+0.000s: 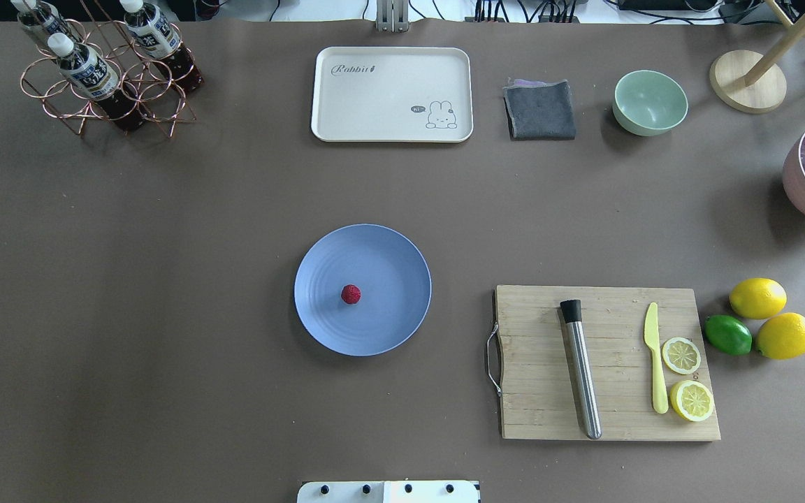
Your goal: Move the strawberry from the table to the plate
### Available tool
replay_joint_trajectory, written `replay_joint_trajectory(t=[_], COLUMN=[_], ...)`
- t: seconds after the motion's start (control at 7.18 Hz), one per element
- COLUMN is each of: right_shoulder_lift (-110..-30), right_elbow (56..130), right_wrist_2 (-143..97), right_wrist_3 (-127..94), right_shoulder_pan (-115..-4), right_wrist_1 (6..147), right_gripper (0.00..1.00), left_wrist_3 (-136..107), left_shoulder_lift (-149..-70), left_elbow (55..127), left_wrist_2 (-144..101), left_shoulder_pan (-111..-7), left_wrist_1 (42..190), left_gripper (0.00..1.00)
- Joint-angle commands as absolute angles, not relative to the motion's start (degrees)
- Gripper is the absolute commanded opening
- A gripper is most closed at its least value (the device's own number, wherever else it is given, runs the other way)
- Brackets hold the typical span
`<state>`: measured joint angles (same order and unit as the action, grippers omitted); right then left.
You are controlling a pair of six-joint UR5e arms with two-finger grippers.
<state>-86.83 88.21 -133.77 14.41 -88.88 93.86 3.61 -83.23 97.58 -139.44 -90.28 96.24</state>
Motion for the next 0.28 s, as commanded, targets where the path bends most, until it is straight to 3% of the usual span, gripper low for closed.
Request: replay_joint_trajectory(t=[0.0, 0.14], right_shoulder_lift=[-86.7, -86.7], right_elbow=[88.2, 88.2], right_wrist_2=[-133.8, -133.8], right_wrist_3=[14.4, 14.4], right_shoulder_pan=[-88.9, -88.9], right_wrist_1=[93.9, 93.8], right_gripper=[1.00, 1.00], left_wrist_3=[3.6, 3.6], left_shoulder_lift=[-83.2, -83.2], left_elbow=[97.6, 97.6], left_wrist_2=[-139.5, -139.5], left_shoulder_pan=[-90.3, -90.3], left_wrist_1=[96.2, 96.2], left_gripper=[0.97, 0.97])
